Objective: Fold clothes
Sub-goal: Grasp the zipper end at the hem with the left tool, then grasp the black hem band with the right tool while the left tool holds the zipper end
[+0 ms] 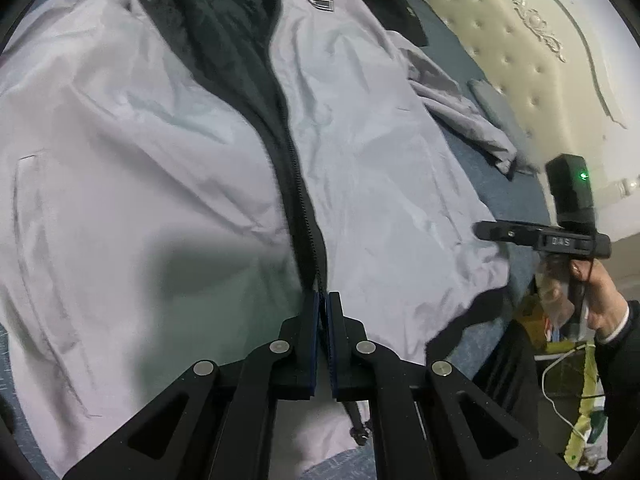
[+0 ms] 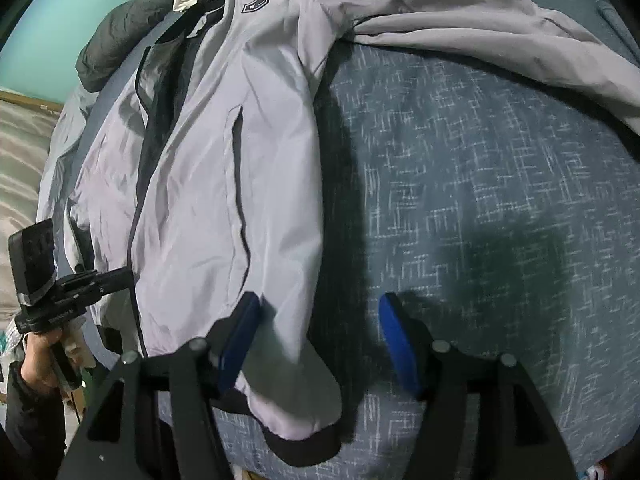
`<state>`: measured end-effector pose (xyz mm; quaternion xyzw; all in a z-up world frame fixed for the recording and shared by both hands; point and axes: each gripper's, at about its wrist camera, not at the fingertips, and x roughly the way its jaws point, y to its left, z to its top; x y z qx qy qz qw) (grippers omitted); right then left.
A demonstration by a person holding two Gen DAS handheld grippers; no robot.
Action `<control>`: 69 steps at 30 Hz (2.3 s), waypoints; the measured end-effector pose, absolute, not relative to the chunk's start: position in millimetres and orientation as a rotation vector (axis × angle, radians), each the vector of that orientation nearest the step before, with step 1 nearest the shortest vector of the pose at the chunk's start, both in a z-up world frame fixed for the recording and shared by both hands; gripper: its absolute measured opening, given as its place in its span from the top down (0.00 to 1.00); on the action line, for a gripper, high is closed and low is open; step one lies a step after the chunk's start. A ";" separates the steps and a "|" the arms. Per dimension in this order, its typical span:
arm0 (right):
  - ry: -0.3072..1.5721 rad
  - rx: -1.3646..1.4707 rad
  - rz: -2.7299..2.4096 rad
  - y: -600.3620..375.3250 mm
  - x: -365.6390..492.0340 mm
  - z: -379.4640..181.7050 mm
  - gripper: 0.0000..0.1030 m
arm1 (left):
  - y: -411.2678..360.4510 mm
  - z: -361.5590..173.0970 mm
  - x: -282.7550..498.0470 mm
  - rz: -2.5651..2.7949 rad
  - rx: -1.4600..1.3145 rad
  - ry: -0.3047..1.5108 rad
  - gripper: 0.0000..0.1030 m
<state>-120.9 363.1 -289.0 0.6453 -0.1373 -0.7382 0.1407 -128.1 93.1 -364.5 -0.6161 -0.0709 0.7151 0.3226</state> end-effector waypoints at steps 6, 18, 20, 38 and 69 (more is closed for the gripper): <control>-0.428 1.869 -2.092 360.6 -118.0 -293.8 0.39 | 105.0 -372.8 -120.7 1.840 -1.623 -0.177 0.77; -0.516 1.841 -2.029 360.4 -114.1 -291.5 0.49 | 67.0 -337.6 -120.6 1.943 -1.543 -0.157 0.97; -0.526 1.833 -2.037 361.7 -115.7 -288.8 0.49 | 55.2 -334.1 -122.9 1.962 -1.551 -0.161 0.97; -0.540 1.884 -1.939 338.9 -112.0 -307.6 0.49 | 45.8 -349.3 -118.5 1.943 -1.625 -0.164 0.97; -0.532 1.816 -2.132 365.1 -139.6 -290.5 0.88 | 97.4 -366.7 -109.2 1.898 -1.655 -0.196 0.91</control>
